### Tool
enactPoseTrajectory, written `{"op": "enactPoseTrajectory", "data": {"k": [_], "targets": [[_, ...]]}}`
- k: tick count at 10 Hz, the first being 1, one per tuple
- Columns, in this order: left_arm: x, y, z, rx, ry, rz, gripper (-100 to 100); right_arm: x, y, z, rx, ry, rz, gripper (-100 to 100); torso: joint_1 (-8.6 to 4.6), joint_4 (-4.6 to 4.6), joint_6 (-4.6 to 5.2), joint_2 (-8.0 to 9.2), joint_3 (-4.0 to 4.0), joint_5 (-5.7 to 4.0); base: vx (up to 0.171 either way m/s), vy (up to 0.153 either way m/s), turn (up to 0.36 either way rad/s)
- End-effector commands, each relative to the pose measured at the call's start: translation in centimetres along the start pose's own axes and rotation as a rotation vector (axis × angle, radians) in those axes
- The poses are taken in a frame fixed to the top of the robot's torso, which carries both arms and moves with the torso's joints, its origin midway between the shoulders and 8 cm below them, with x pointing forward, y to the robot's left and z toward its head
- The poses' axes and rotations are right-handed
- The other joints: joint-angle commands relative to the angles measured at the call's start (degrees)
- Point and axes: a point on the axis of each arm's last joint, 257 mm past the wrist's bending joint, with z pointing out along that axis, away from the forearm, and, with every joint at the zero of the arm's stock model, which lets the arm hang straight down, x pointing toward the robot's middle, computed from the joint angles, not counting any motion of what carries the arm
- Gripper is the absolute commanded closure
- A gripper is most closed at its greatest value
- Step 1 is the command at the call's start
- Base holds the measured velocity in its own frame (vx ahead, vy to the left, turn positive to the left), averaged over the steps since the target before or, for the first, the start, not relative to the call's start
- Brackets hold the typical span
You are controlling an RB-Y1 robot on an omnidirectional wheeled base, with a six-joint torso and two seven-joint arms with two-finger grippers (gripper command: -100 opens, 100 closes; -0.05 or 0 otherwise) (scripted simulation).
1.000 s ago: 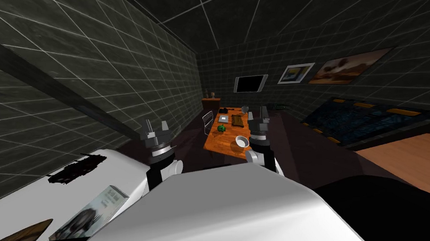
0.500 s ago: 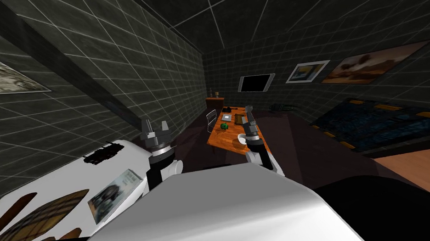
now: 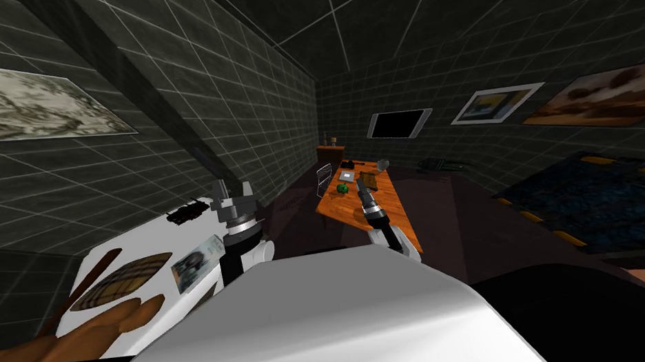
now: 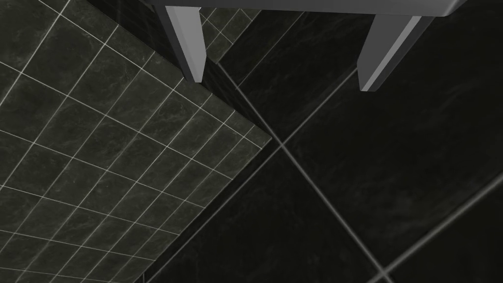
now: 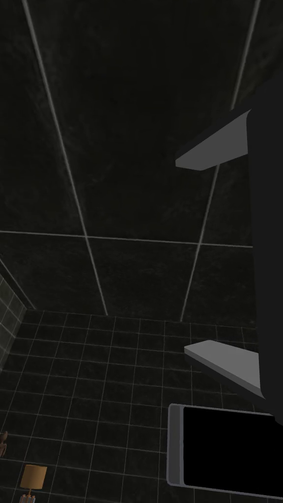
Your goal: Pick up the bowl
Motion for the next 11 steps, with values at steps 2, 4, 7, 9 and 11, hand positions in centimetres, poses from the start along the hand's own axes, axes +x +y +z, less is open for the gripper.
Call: {"op": "enactPoseTrajectory", "data": {"k": [2, 4, 7, 9, 11], "targets": [[0.0, 0.0, 0.0, 0.0, 0.0, 0.0, 0, 1.4, -3.8, -1.1, 0.085, 0.079, -0.078, -100, -0.04, 0.01, 0.02, 0.05, 0.03, 0.0, -0.095, 0.018, 0.173], [0.0, 0.0, 0.0, 0.0, 0.0, 0.0, 0, 2.4, -6.3, -1.9, 0.137, 0.129, -0.128, -100, -0.12, -0.02, 0.06, -0.15, -0.08, -0.03, -0.041, 0.005, 0.083], [0.0, 0.0, 0.0, 0.0, 0.0, 0.0, 0, 3.9, -11.6, -4.4, 0.246, 0.234, -0.234, -100, -0.14, -0.03, 0.06, -0.14, -0.08, -0.04, -0.061, 0.008, 0.217], [0.0, 0.0, 0.0, 0.0, 0.0, 0.0, 0, 4.5, -14.5, -6.1, 0.305, 0.29, -0.289, -100, -0.14, -0.03, 0.05, -0.18, -0.09, -0.03, -0.042, 0.005, 0.224], [0.0, 0.0, 0.0, 0.0, 0.0, 0.0, 0, 4.6, -15.6, -6.8, 0.33, 0.298, -0.288, -100, -0.18, -0.04, 0.07, -0.21, -0.12, -0.04, -0.028, -0.003, 0.029]]}}
